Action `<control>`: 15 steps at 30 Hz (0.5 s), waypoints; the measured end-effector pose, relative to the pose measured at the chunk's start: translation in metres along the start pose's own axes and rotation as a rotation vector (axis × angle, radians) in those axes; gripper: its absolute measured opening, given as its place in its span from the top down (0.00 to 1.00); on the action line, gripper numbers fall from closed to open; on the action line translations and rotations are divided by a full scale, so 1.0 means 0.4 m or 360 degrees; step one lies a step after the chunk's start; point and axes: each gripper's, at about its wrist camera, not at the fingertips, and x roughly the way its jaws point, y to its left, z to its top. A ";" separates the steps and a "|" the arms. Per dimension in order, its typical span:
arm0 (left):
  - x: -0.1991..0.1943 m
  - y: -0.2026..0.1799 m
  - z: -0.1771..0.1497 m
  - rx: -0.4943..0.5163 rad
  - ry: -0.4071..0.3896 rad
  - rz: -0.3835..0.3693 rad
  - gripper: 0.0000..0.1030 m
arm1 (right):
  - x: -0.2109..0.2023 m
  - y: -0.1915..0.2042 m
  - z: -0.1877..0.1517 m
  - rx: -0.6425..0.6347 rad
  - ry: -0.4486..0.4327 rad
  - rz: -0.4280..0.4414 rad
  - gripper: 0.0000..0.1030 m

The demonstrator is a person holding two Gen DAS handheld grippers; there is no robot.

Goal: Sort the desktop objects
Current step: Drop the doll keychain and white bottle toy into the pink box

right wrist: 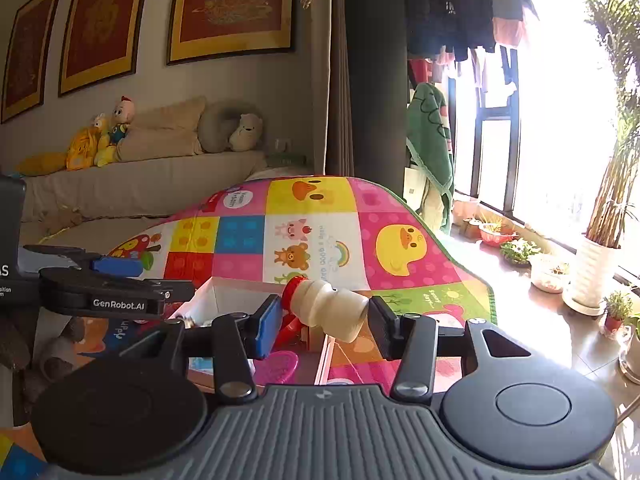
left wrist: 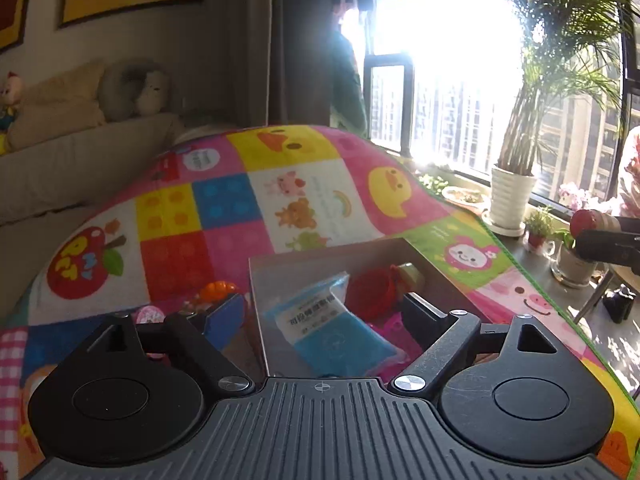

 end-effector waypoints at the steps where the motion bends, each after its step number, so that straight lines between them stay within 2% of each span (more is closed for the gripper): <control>1: -0.012 0.010 -0.021 0.0000 0.0012 0.0013 0.08 | 0.003 -0.004 -0.001 0.0000 0.0007 -0.0008 0.54; 4: -0.050 0.043 -0.075 -0.0018 0.0069 0.0065 0.07 | 0.020 -0.009 0.000 0.0015 0.0043 -0.0018 0.54; 7: -0.068 0.073 -0.101 -0.0061 0.0122 0.0109 0.07 | 0.055 0.003 0.009 0.0032 0.0074 0.0044 0.54; 13: -0.091 0.121 -0.119 -0.0114 0.0142 0.0186 0.03 | 0.208 0.037 0.095 0.0121 0.0148 0.0153 0.54; 15: -0.096 0.136 -0.136 -0.0129 0.0163 0.0213 0.03 | 0.259 0.037 0.114 0.0146 0.0198 0.0151 0.54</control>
